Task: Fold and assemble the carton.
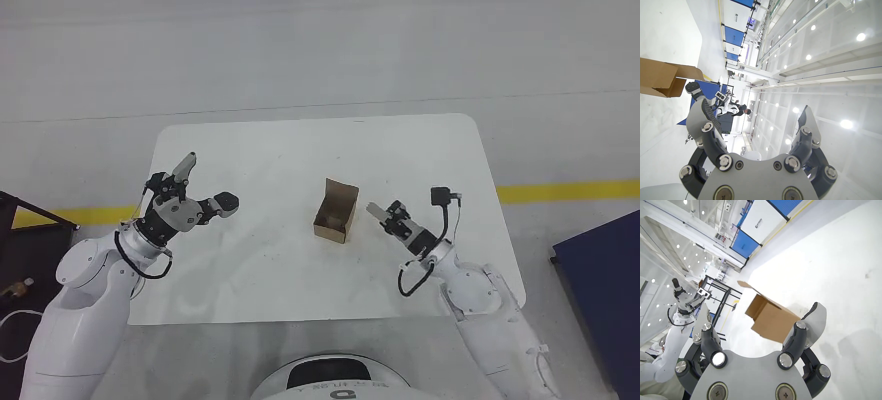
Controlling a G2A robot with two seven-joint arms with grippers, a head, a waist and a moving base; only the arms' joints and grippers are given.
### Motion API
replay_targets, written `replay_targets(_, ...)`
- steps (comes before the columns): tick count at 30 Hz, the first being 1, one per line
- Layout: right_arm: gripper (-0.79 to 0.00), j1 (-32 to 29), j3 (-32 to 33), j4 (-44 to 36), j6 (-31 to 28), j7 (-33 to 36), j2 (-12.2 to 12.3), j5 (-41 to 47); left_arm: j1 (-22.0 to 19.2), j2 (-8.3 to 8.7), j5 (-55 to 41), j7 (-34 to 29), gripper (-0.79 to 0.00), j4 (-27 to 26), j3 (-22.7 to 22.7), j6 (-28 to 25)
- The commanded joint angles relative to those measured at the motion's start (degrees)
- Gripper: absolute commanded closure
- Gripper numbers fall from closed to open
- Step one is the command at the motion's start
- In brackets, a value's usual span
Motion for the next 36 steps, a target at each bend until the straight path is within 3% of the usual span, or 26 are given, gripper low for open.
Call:
replay_targets(1, -0.705, -0.17, 0.09, -0.4, 1.85, 2.08, 0.16, -0.92, 0.0, 0.0, 0.0, 0.0, -0.785, 0.0, 0.0, 0.0)
replay_targets(5, -0.668, 2.03, -2.55, 0.93, 5.18, 3.03, -0.06, -2.38, 0.0, 0.0, 0.0, 0.0, -0.785, 0.0, 0.0, 0.0)
replay_targets(17, -0.686, 7.97, -6.47, 7.13, 8.54, 6.39, -0.37, -2.33, 0.0, 0.0, 0.0, 0.0, -0.785, 0.0, 0.0, 0.0)
replay_targets(20, -0.748, 9.03, -7.49, 8.21, 9.47, 7.19, -0.43, -2.55, 0.0, 0.0, 0.0, 0.0, -0.785, 0.0, 0.0, 0.0)
replay_targets(23, -0.76, 10.19, -8.35, 9.29, 10.26, 8.25, -0.49, -2.82, 0.0, 0.0, 0.0, 0.0, -0.785, 0.0, 0.0, 0.0)
replay_targets(36, -0.708, 13.19, -10.81, 10.45, 12.39, 9.29, -0.61, -4.21, 0.0, 0.0, 0.0, 0.0, -0.785, 0.0, 0.0, 0.0)
